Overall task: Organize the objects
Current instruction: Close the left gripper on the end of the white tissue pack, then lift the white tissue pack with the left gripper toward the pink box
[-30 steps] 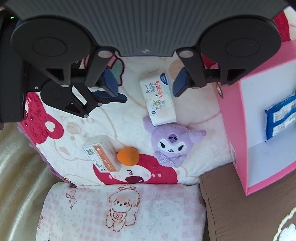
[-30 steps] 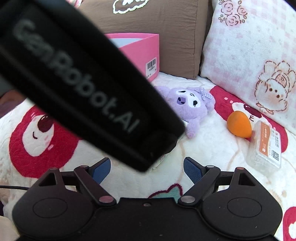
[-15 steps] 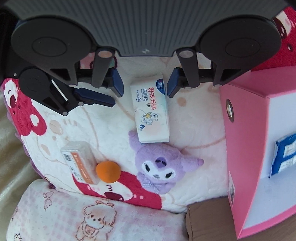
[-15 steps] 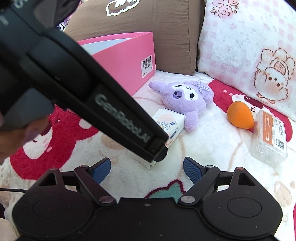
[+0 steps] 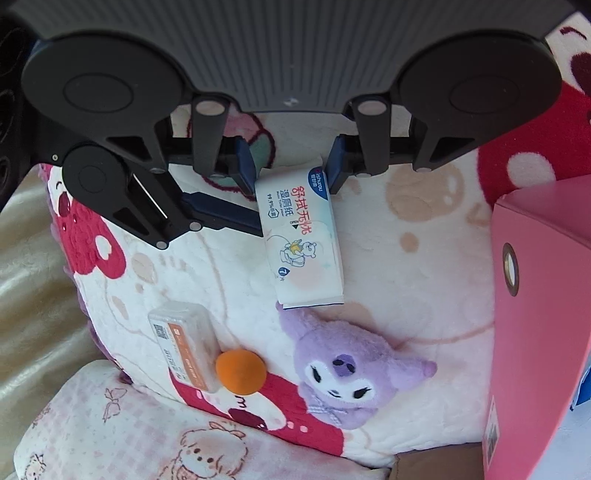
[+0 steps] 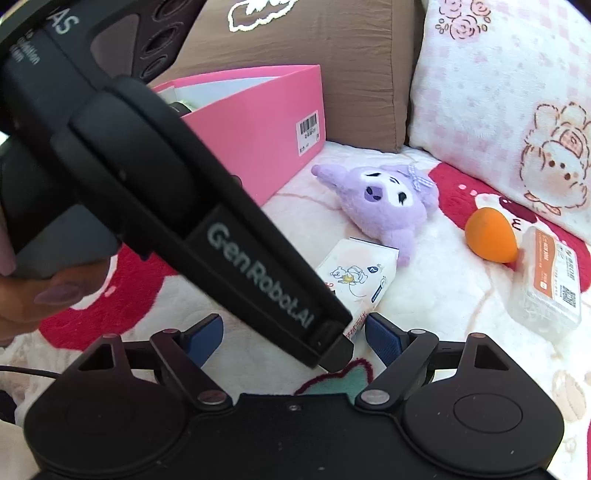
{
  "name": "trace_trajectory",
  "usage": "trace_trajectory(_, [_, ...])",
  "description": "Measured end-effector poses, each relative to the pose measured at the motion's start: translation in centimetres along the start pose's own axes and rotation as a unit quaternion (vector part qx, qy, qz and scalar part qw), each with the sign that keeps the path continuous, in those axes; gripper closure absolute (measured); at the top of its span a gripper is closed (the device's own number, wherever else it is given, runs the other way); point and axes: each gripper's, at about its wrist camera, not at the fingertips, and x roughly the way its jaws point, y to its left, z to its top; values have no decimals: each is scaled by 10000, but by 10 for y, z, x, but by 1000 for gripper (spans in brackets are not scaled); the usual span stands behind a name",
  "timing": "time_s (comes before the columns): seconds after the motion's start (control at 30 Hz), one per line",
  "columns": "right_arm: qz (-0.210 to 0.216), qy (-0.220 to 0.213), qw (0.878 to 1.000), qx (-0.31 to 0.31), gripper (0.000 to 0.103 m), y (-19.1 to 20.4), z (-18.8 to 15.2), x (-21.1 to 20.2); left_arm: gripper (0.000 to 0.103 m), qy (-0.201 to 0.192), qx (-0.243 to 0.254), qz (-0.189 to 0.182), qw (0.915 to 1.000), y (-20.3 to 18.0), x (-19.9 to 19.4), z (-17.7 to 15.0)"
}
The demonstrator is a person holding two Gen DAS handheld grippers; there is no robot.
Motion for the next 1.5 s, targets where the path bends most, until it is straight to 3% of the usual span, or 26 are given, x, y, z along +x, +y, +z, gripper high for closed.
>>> trace_trajectory(0.27, [69,372,9993,-70,16,-13,-2,-22,66,338,-151,-715,9968,-8,2,-4])
trace_trajectory(0.37, [-65,442,9989,155,16,-23,-2,-23,66,258,-135,-792,9964,-12,-1,-4])
trace_trajectory(0.6, [-78,572,9944,890,18,-42,-4,-10,65,-76,20,-355,9993,-8,-2,3])
trace_trajectory(0.7, [-180,540,9944,887,33,-43,-5,-11,81,-105,-130,-449,9989,0,6,5])
trace_trajectory(0.87, [-280,676,9930,925,47,-40,-5,-14,84,-173,-248,-510,9982,0,10,4])
trace_trajectory(1.0, [-498,730,9934,730,49,-33,-3,-10,83,-182,-322,-434,9984,-3,13,2])
trace_trajectory(1.5, [-511,742,9955,293,51,-23,-2,-15,82,-171,-437,-469,9978,-6,6,-5])
